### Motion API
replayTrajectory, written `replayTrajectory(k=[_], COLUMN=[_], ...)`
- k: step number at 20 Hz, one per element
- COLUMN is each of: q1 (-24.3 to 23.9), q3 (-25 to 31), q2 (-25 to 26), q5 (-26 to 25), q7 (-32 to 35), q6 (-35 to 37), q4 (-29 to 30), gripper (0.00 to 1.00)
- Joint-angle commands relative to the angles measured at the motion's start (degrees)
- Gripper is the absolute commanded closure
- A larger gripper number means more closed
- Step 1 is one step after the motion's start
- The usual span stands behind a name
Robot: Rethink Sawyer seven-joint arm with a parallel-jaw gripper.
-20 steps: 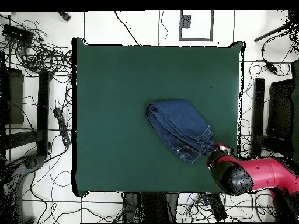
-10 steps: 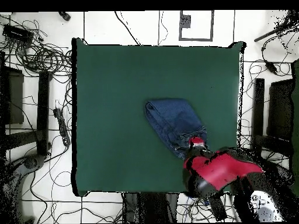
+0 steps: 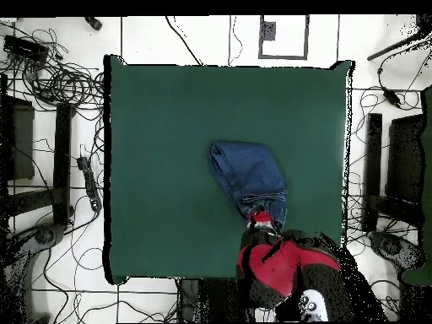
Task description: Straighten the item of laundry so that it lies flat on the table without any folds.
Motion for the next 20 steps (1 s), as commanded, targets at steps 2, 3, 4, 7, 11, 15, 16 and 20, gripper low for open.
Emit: replayTrajectory(k=[2,3,4,7,11,15,16,20], q1=[2.5,2.5,2.5,3.3,1.9,1.4,1.6,1.1], q3=[-13.2,-14.7,-16.1,-21.4,-21.9,-21.3,-21.5,-20.4], q2=[7.0,8.9,10.8,19.5,22.1,21.9,22.1,21.2], q5=[6.2,7.6,9.0,16.5,19.3,19.3,19.5,17.5], q7=[9.0,7.8,6.7,0.8,3.7,5.4,5.5,7.2], q6=[-12.6,-14.7,-16.8,-25.8,-27.5,-26.6,-26.8,-24.4], q4=[0.4,0.1,-0.1,-1.8,-2.4,-3.2,-3.2,-3.6], gripper=[1.00,1.00,1.00,1.00,0.00,0.00,0.00,0.00])
